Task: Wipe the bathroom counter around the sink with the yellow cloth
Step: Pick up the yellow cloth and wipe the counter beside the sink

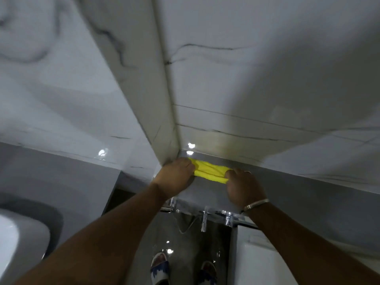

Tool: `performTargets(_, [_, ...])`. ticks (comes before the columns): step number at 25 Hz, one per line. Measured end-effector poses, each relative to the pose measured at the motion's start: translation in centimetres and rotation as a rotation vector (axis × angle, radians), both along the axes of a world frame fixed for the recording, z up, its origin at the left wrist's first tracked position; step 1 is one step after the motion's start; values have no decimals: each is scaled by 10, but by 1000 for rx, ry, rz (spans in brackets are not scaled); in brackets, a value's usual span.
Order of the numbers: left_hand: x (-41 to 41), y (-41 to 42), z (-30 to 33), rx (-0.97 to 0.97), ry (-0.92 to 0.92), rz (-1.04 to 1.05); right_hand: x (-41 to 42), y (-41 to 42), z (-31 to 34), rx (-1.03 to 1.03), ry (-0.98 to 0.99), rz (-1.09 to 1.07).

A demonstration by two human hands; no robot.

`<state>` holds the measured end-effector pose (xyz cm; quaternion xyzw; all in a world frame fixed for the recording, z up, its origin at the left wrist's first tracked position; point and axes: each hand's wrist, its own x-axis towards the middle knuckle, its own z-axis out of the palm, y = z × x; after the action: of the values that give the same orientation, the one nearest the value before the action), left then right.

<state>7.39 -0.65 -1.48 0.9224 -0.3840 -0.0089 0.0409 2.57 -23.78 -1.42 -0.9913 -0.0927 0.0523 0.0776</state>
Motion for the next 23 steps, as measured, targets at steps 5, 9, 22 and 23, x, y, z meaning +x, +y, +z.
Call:
performTargets(5, [-49,91,43,-35,140,62,-12,55,45,330,-31,132])
performTargets(9, [-91,176,72,-120,91,238,-3,138,55,526,127,378])
performTargets(22, [-29,460,42,-57,20,552,87,431,32,128,-366,792])
performTargets(23, [-22,469,31,15,52,594,96,442,16,77,-368,810])
